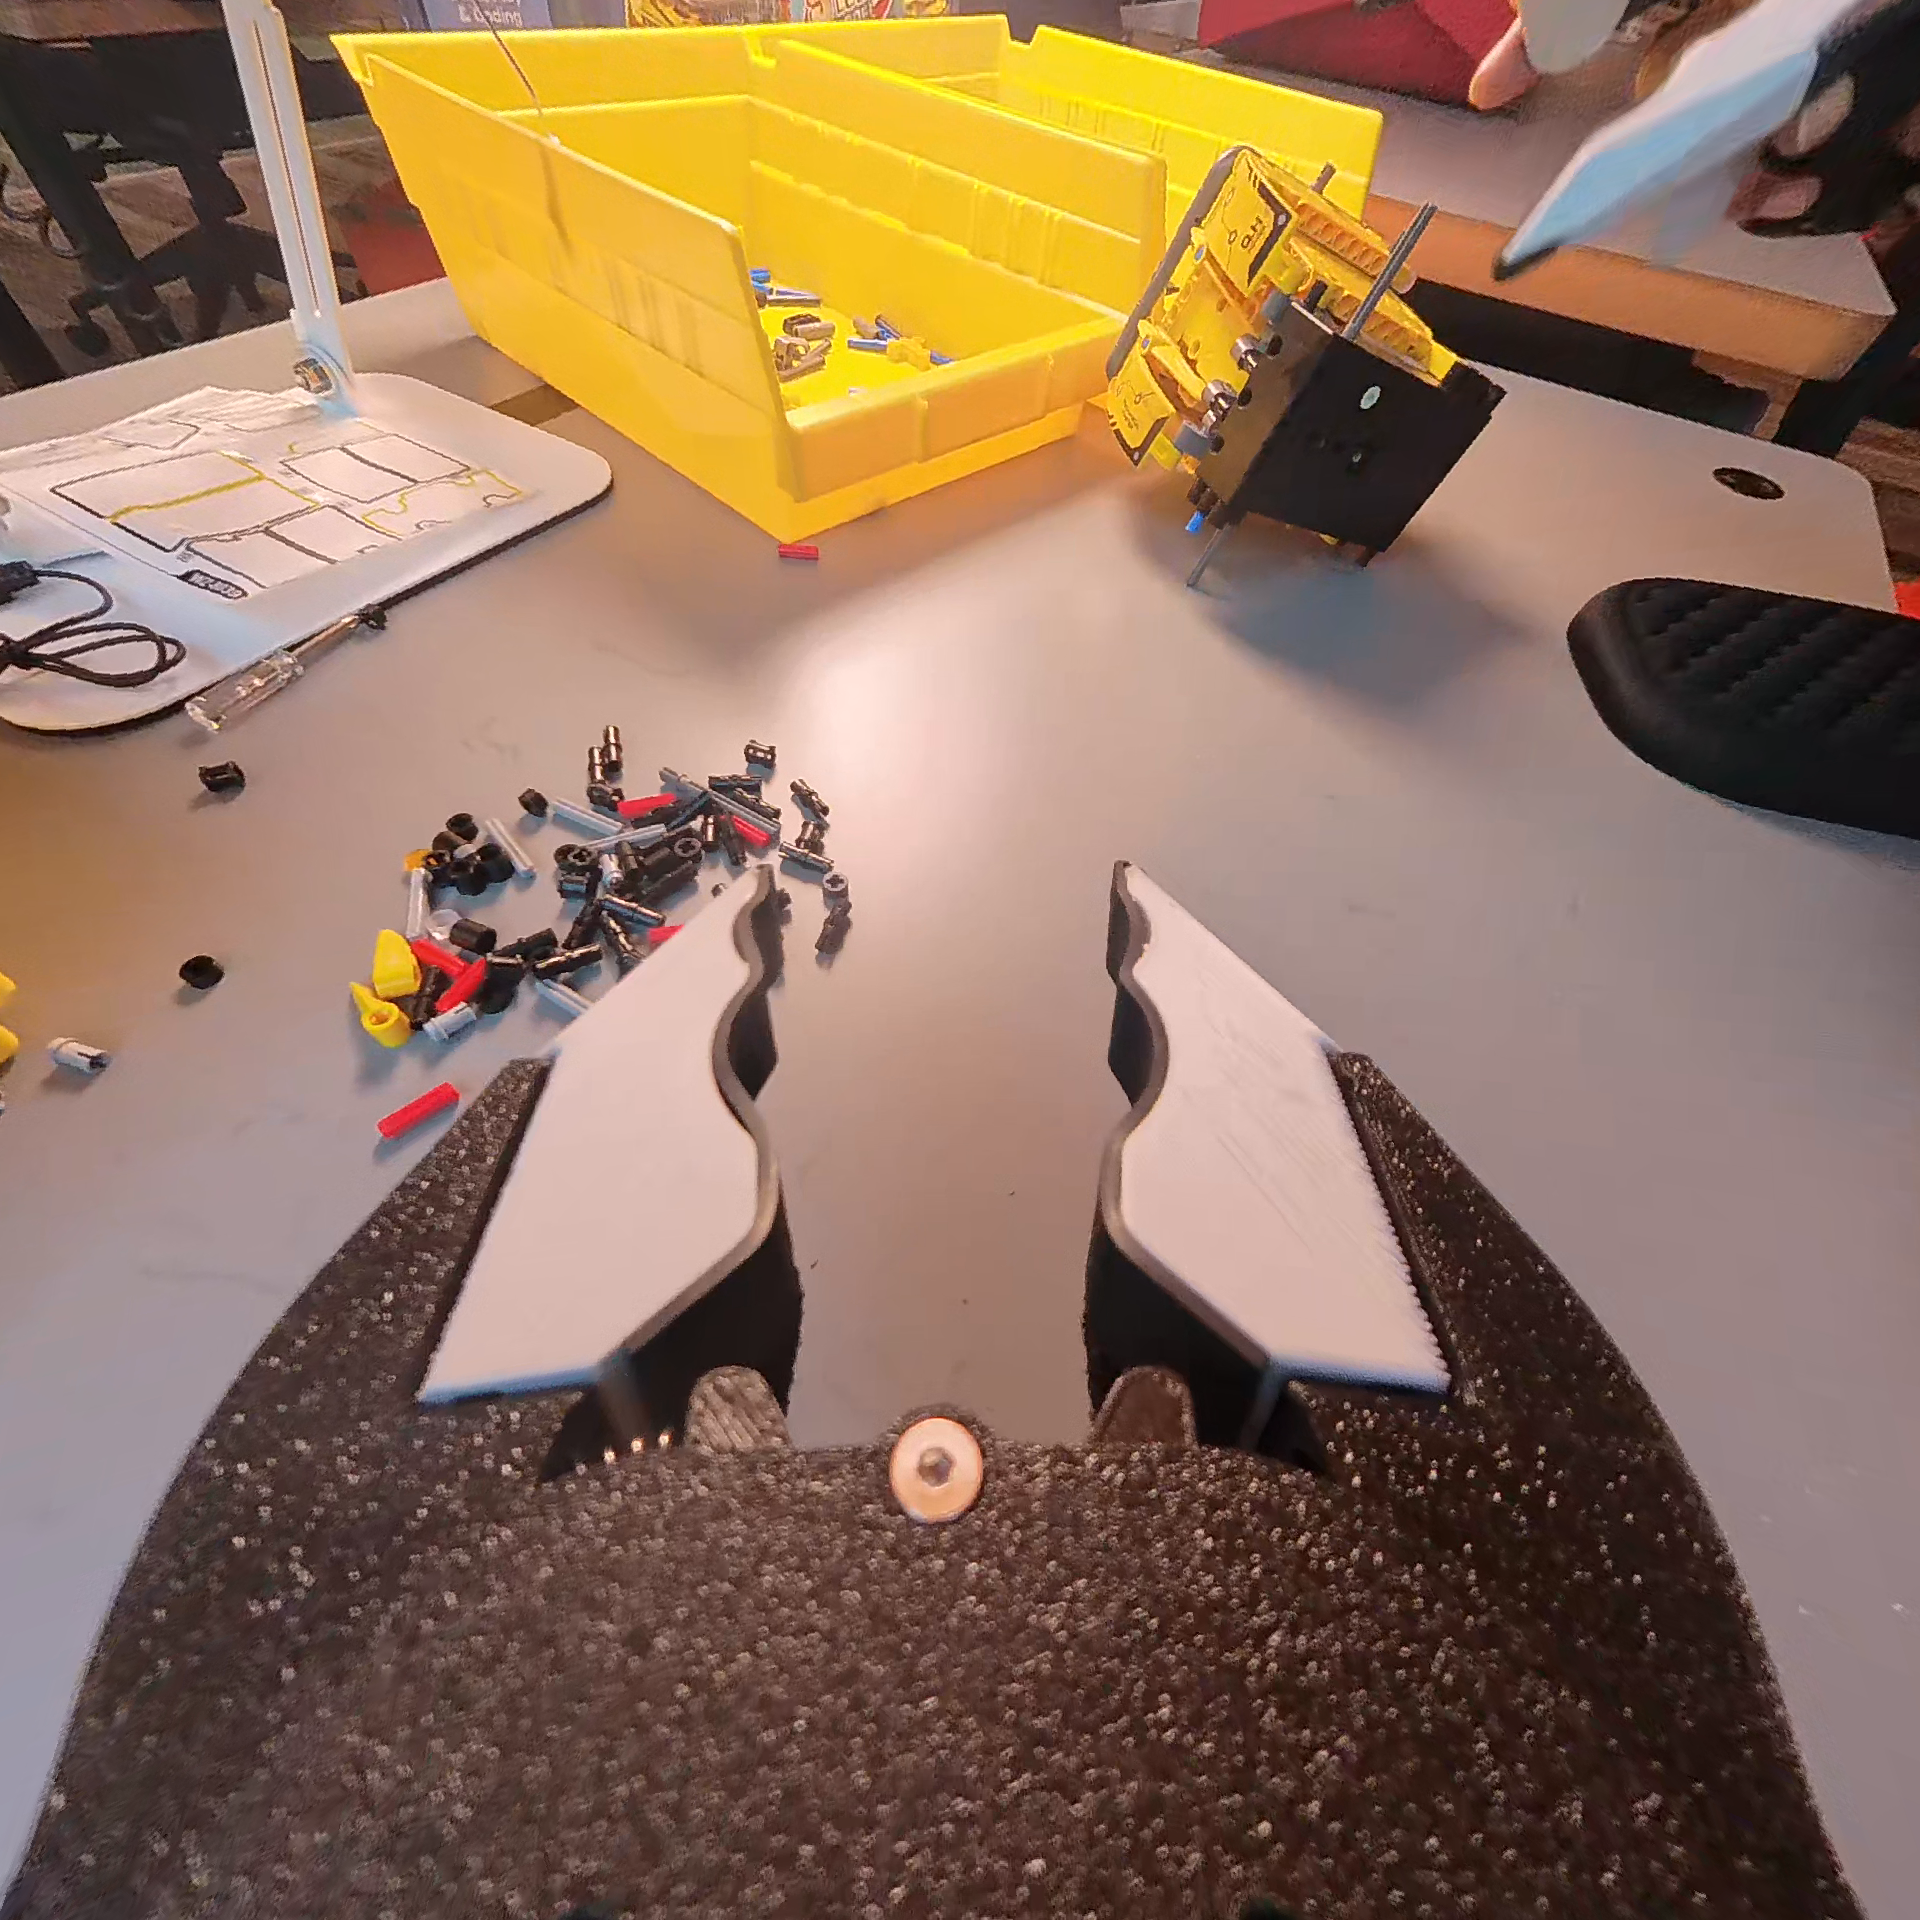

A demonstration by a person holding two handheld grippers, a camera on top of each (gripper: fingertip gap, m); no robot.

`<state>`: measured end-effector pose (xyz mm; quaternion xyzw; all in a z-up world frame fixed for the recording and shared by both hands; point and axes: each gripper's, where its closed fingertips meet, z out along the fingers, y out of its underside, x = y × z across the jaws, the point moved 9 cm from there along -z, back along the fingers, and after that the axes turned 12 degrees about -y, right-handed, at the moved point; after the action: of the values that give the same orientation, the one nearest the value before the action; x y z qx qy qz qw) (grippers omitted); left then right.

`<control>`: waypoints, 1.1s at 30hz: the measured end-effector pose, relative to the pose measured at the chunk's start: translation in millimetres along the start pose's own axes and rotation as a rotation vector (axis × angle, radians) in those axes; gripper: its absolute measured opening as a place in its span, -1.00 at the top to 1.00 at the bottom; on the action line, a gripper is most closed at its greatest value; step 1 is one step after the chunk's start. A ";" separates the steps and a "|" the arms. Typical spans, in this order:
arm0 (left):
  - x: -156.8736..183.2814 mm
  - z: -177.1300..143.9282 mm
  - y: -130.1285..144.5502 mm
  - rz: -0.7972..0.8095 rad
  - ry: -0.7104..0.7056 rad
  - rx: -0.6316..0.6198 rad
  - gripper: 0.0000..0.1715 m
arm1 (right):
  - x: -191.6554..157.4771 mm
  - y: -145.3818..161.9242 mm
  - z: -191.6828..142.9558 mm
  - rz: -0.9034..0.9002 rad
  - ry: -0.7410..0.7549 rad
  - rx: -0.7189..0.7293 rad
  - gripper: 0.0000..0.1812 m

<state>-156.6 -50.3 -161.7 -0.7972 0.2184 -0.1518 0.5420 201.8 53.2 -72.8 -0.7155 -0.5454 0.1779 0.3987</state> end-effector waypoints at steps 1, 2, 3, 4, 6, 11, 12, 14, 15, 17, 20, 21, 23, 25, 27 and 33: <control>-0.3 -0.3 -0.2 -0.001 -0.001 0.002 0.26 | 3.7 11.9 -1.1 0.041 -0.021 -0.039 -0.39; -0.8 -0.4 -0.5 -0.005 -0.001 0.002 0.26 | 8.1 22.4 -1.2 0.057 -0.008 -0.075 -0.46; -1.3 -0.4 -0.7 -0.009 0.000 0.002 0.26 | 12.5 31.9 -0.1 0.060 0.016 -0.111 -0.51; -1.8 -0.6 -0.9 -0.013 0.001 0.001 0.26 | 16.5 40.2 2.4 0.071 0.026 -0.139 -0.55; -2.6 -1.3 -1.3 -0.012 0.002 0.000 0.27 | 23.8 52.8 11.0 0.106 0.008 -0.156 -0.56; -6.6 -5.5 -0.9 -0.006 -0.015 -0.004 0.29 | 27.1 58.8 26.1 0.032 -0.037 -0.200 -0.37; -7.5 -6.4 -0.8 -0.008 -0.019 -0.002 0.30 | 20.7 55.1 28.0 0.001 -0.065 -0.203 -0.36; -9.4 -8.1 -1.4 -0.011 -0.028 0.005 0.30 | 2.2 46.8 32.4 -0.065 -0.142 -0.199 -0.36; -10.3 -8.5 -1.6 -0.016 -0.029 0.007 0.30 | -7.0 42.5 34.2 -0.092 -0.171 -0.208 -0.37; -11.4 -8.5 -1.7 -0.027 -0.023 0.008 0.30 | -21.3 35.5 36.6 -0.130 -0.207 -0.236 -0.37; -10.9 -8.4 -1.5 -0.026 -0.016 0.006 0.29 | -30.7 30.2 40.3 -0.161 -0.234 -0.231 -0.37; -10.6 -9.0 -1.8 -0.022 -0.017 0.008 0.29 | -30.6 29.7 40.9 -0.163 -0.233 -0.226 -0.37; -10.6 -10.5 -3.0 -0.017 -0.022 0.017 0.29 | -32.2 26.5 37.6 -0.156 -0.270 -0.197 -0.41; -12.3 -12.8 -4.9 -0.019 -0.035 0.033 0.29 | -34.0 13.2 20.9 -0.133 -0.353 -0.104 -0.42; -15.5 -14.2 -6.5 -0.029 -0.049 0.048 0.30 | -28.0 -10.0 -0.7 -0.150 -0.356 0.021 -0.31; -32.1 -10.9 -23.3 -0.019 -0.127 0.112 0.30 | 5.6 -107.9 1.3 -0.202 -0.186 0.343 0.11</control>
<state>-185.1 -35.1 -136.2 -0.7758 0.1669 -0.1180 0.5970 133.8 68.3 9.9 -0.5593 -0.6106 0.2926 0.4782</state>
